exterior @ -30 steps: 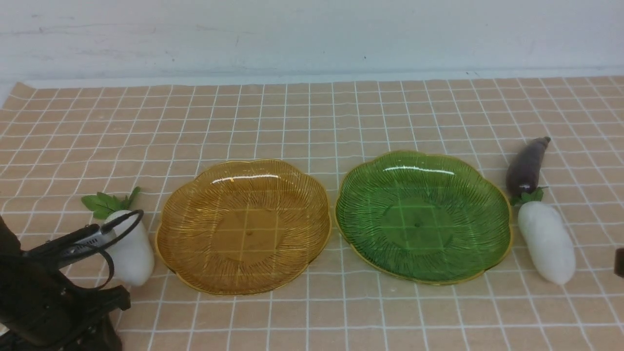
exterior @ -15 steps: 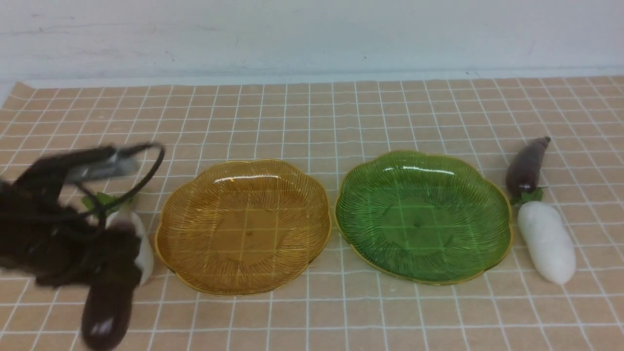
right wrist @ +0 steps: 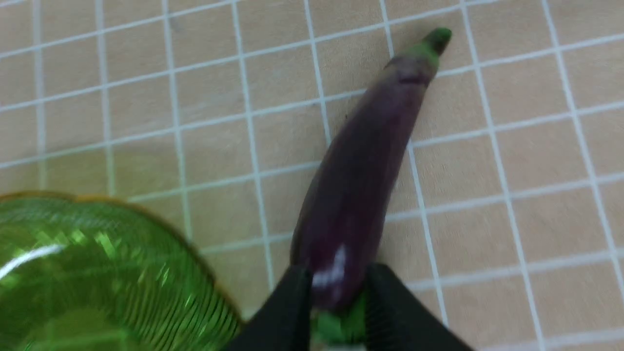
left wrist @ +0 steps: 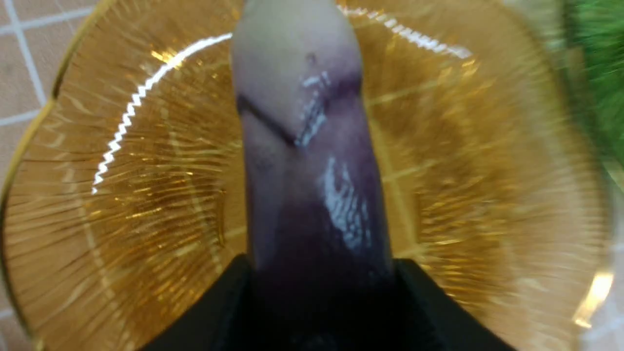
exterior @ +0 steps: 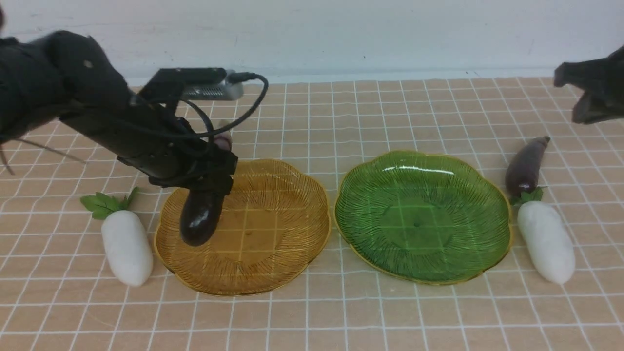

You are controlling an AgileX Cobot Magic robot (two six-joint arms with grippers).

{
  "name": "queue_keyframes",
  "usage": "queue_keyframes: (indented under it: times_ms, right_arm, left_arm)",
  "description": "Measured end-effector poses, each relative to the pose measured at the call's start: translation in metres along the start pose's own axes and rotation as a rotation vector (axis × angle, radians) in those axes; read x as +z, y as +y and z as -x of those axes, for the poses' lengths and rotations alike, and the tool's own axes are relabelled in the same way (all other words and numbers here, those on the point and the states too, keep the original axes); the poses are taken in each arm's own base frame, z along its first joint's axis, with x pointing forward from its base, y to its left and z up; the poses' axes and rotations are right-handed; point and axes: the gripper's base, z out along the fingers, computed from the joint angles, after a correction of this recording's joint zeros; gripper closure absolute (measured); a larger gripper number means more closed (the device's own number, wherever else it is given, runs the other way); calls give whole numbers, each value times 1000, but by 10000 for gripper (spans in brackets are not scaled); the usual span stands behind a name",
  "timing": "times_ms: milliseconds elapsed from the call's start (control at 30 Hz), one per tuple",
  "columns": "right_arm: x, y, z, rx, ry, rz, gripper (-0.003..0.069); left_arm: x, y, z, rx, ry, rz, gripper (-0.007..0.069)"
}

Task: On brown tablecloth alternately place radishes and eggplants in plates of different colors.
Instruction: 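Pick up the eggplant and place it in the yellow plate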

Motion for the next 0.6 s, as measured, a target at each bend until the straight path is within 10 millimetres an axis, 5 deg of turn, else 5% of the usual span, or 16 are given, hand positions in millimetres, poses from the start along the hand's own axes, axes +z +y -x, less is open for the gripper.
queue_keyframes:
  times_ms: [133,267,333,433,567,600]
  right_arm:
    - [55,-1,9,17,42,-12,312]
    - [97,-4,10,87,87,-38,122]
    - [114,-6,10,99,101,-52,78]
    - [134,-9,5,101,128,-74,88]
    - [139,-10,6,114,110,-75,307]
    - [135,-9,11,108,86,-74,297]
  left_arm:
    - [27,10,-4,4,56,26,201]
    - [30,11,-5,4,66,29,18]
    - [27,10,-5,-4,67,27,-3]
    - [16,7,-7,-15,91,26,71]
    - [-9,3,-7,11,120,59,377]
    - [-16,2,-7,18,116,70,451]
